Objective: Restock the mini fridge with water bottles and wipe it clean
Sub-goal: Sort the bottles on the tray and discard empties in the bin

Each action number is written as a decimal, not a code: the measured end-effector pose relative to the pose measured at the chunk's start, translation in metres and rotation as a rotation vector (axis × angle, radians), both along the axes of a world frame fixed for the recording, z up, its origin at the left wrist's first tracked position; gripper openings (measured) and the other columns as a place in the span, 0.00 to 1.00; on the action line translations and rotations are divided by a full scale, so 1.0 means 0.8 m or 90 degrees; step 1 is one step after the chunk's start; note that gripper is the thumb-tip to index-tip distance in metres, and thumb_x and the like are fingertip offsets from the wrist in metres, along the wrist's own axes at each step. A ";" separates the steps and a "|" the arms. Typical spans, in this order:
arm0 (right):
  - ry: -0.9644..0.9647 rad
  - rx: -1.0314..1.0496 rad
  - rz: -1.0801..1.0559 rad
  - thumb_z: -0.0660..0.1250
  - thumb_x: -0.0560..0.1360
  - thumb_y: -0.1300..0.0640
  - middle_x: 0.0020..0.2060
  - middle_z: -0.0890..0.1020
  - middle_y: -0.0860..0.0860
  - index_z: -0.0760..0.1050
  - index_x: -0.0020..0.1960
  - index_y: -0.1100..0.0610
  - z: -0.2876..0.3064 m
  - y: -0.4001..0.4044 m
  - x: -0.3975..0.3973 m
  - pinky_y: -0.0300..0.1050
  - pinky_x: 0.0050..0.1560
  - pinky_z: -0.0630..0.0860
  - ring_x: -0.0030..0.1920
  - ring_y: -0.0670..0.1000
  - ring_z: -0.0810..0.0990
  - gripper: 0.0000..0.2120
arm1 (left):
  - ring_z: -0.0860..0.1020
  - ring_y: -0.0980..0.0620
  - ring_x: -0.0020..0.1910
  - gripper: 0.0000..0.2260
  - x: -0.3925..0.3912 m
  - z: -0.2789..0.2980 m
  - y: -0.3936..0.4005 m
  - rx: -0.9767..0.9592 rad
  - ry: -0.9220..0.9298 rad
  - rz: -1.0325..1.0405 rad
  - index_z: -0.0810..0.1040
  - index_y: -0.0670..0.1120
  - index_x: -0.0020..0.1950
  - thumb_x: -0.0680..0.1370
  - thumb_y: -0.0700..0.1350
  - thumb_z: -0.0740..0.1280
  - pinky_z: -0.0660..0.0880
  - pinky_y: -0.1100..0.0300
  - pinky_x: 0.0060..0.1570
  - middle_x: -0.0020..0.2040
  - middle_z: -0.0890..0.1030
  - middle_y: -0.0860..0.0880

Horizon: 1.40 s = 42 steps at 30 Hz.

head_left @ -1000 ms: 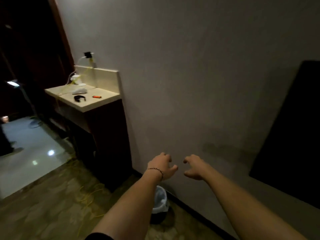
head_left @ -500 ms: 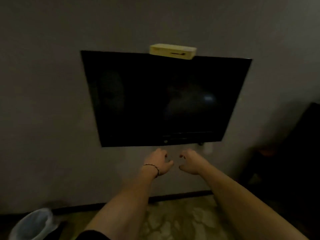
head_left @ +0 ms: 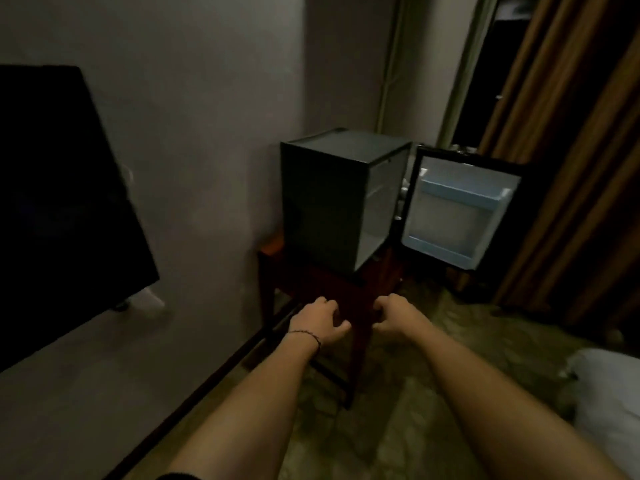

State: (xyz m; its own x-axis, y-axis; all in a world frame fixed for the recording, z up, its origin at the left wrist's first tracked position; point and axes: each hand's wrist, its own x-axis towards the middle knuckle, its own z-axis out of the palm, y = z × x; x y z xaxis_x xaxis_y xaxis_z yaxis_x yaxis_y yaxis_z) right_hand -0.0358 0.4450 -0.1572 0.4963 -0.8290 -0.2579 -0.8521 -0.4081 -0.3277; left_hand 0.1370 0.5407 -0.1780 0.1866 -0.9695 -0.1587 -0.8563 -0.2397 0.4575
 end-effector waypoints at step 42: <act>0.061 -0.021 -0.169 0.71 0.75 0.50 0.65 0.73 0.53 0.71 0.69 0.53 -0.007 -1.039 -0.619 0.50 0.55 0.79 0.58 0.54 0.77 0.24 | 0.76 0.46 0.55 0.22 -0.602 -0.040 -1.131 -0.044 -0.037 -0.126 0.73 0.51 0.63 0.77 0.63 0.60 0.77 0.47 0.53 0.58 0.74 0.49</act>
